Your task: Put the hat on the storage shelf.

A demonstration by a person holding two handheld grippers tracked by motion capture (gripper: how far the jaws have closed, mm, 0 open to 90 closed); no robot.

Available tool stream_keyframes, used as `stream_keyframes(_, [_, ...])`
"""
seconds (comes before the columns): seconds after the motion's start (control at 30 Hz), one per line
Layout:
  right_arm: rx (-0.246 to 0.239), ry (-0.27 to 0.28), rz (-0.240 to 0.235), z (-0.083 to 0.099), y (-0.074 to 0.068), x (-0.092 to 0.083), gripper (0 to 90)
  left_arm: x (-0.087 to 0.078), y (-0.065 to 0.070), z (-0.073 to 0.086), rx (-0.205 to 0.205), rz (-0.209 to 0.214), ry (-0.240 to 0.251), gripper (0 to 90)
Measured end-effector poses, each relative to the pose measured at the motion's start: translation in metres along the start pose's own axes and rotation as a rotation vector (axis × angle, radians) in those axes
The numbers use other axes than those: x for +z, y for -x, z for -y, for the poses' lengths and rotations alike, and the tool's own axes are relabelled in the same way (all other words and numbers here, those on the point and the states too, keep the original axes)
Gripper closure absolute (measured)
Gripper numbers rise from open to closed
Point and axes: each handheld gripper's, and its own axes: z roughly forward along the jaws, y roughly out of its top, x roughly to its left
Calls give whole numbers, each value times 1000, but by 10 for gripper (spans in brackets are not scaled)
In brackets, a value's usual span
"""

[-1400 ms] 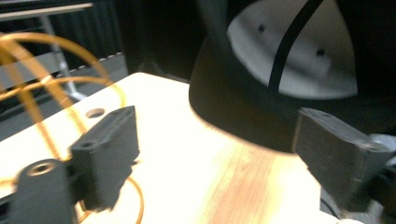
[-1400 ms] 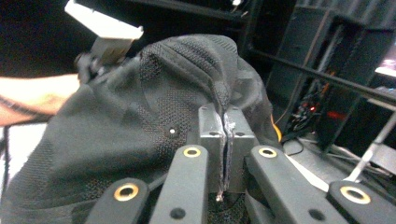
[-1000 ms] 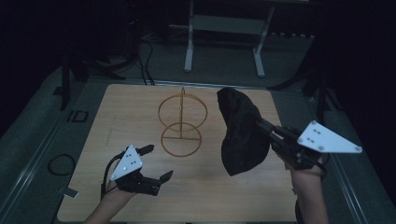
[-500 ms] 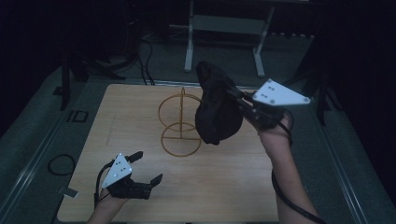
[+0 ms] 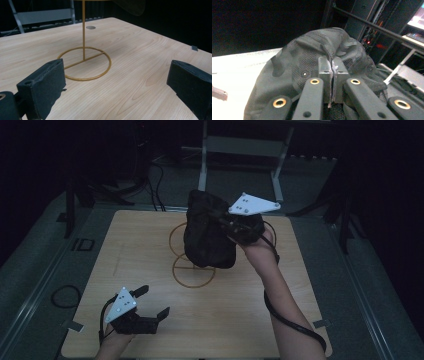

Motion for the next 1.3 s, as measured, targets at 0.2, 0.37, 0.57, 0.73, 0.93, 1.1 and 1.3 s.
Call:
stream_keyframes(0.2, [17, -37, -26, 1, -2, 24, 882, 1, -1, 2, -12, 7, -6, 24])
stream_keyframes(0.37, [22, -85, -37, 4, -4, 46, 882, 3, -1, 4, -10, 13, -15, 24])
stream_keyframes(0.57, [37, -81, -49, 7, -7, 57, 882, 3, -2, 5, -12, 14, -13, 24])
stream_keyframes(0.73, [51, -108, -40, 15, -8, 63, 881, 3, -2, 6, -17, 18, -17, 24])
stream_keyframes(0.93, [103, -142, -58, 30, -3, 73, 881, 6, -1, 8, -17, 25, -31, 24])
stream_keyframes(1.1, [103, -145, -67, 29, -4, 77, 881, 6, -3, 7, -25, 27, -29, 24])
stream_keyframes(1.3, [86, -153, -67, 25, -10, 82, 881, 5, -2, 8, -22, 27, -30, 24])
